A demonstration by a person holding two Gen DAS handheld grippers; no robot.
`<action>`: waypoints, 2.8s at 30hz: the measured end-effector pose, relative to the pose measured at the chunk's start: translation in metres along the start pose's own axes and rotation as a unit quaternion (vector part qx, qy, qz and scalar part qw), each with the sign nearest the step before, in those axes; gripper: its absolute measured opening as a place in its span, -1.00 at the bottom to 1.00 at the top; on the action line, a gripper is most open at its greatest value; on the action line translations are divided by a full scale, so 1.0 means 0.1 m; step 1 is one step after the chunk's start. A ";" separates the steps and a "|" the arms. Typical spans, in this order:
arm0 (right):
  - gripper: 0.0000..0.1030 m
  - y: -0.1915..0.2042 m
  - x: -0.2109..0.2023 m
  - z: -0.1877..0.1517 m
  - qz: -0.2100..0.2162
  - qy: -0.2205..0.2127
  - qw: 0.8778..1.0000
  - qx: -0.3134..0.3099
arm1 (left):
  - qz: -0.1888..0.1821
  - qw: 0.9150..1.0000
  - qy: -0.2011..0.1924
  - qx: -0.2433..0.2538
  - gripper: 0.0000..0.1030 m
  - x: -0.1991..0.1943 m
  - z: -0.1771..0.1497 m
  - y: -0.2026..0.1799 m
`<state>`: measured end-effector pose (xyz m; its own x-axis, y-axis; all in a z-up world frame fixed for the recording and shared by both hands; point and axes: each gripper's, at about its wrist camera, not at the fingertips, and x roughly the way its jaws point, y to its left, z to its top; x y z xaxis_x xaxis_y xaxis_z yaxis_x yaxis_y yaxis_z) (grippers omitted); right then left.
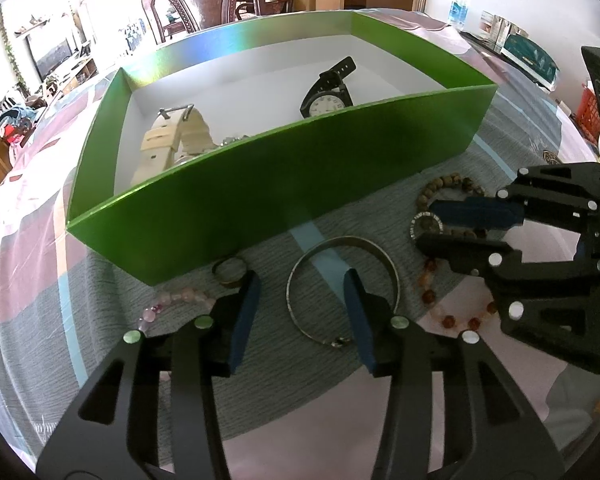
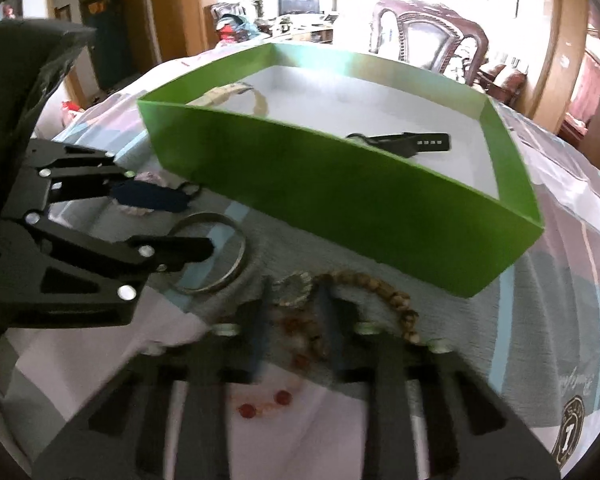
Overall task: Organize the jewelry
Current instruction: 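Close the left gripper on the silver bangle while the right gripper grasps the beaded bracelet, then carry the bangle and wooden bead bracelet over the green box and open both grippers, then move the left gripper to the pink bead bracelet while the right gripper approaches the brown wooden bead bracelet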
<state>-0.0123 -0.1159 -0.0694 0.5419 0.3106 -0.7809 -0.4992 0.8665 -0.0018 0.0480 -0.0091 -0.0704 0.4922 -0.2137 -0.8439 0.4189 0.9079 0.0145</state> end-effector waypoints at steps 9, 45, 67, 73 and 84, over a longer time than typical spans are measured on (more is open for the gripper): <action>-0.64 -0.07 -0.02 0.01 0.006 0.000 1.000 0.016 | -0.004 1.000 -0.001 0.000 -0.87 -0.03 -0.02 -0.02; -0.65 -0.66 -0.37 0.91 -0.052 -0.065 0.995 0.055 | 0.030 0.993 -0.101 -0.042 -0.92 -0.77 0.97 0.26; -0.10 -0.56 -0.36 0.08 -0.005 -0.005 0.997 0.079 | 0.026 0.999 -0.018 -0.041 0.10 -0.55 0.03 0.38; -0.10 -0.65 -0.14 0.01 -0.049 0.030 0.994 0.092 | 0.013 0.997 0.038 -0.068 0.15 -0.22 -0.21 0.47; -0.01 -0.58 -0.07 -0.05 -0.042 0.042 0.995 0.078 | -0.102 0.993 0.052 0.010 0.32 -0.23 -0.24 -0.08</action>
<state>0.0097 -0.1706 -0.0670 0.5147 0.2066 -0.8321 -0.3396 0.9403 0.0234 0.0148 -0.0029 -0.0637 0.3146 -0.3542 -0.8807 0.5177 0.8417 -0.1536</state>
